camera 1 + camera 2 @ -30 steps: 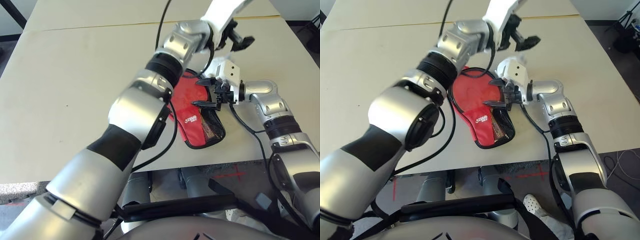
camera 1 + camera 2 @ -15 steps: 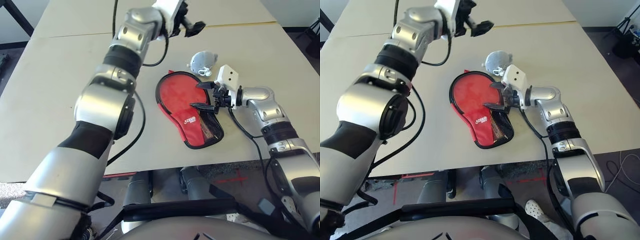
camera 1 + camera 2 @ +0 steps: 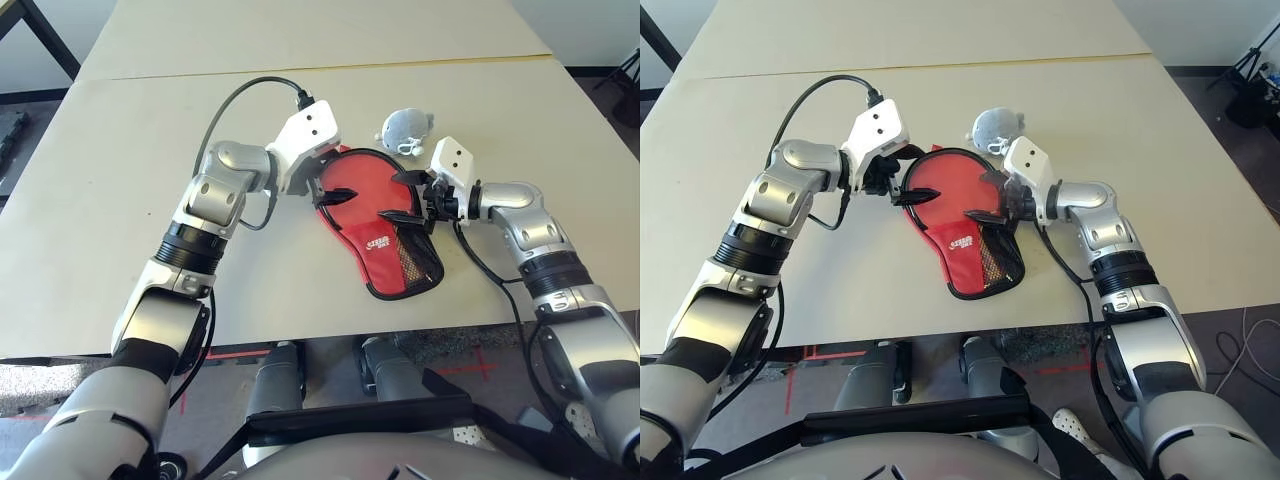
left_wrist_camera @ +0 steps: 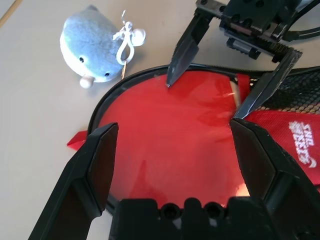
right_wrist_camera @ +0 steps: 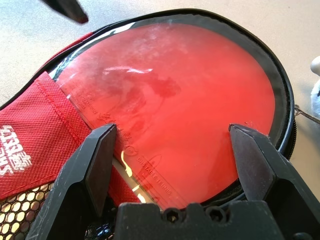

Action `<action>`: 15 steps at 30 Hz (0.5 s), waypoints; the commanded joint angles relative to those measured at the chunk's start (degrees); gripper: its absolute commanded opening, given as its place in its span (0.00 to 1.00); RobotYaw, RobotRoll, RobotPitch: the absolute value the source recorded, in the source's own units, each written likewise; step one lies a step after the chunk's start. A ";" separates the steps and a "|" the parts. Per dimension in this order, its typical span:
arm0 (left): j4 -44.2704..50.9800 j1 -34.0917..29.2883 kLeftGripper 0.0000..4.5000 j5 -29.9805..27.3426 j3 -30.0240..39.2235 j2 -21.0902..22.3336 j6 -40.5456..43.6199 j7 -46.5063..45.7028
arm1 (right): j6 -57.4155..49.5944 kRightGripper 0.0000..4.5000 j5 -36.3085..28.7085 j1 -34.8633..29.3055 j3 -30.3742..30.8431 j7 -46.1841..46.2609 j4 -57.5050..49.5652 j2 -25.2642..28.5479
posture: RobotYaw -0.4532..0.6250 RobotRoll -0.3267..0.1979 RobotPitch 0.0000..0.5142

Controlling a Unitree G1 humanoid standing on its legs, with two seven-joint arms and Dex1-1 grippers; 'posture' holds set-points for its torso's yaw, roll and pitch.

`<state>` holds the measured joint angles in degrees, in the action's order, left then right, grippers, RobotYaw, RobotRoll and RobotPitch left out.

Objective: Store the ping-pong paddle in its case and zip it.

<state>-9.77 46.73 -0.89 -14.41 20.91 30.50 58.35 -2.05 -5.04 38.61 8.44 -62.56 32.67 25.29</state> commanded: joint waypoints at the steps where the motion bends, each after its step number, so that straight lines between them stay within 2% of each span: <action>1: 0.48 -1.95 1.00 -0.36 -1.75 -0.31 1.90 -0.95 | -1.58 1.00 2.27 -2.77 3.12 -0.94 1.06 -0.06 | 0.39 0.62 0.39; 15: -9.01 -4.44 1.00 1.79 -3.43 -0.81 4.96 -7.90 | -2.26 1.00 1.64 -2.25 1.62 -0.92 0.63 1.81 | 0.37 0.62 0.40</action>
<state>-16.56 44.07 0.04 -16.50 20.32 34.19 51.34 -3.12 -5.18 38.25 8.30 -62.84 31.53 26.20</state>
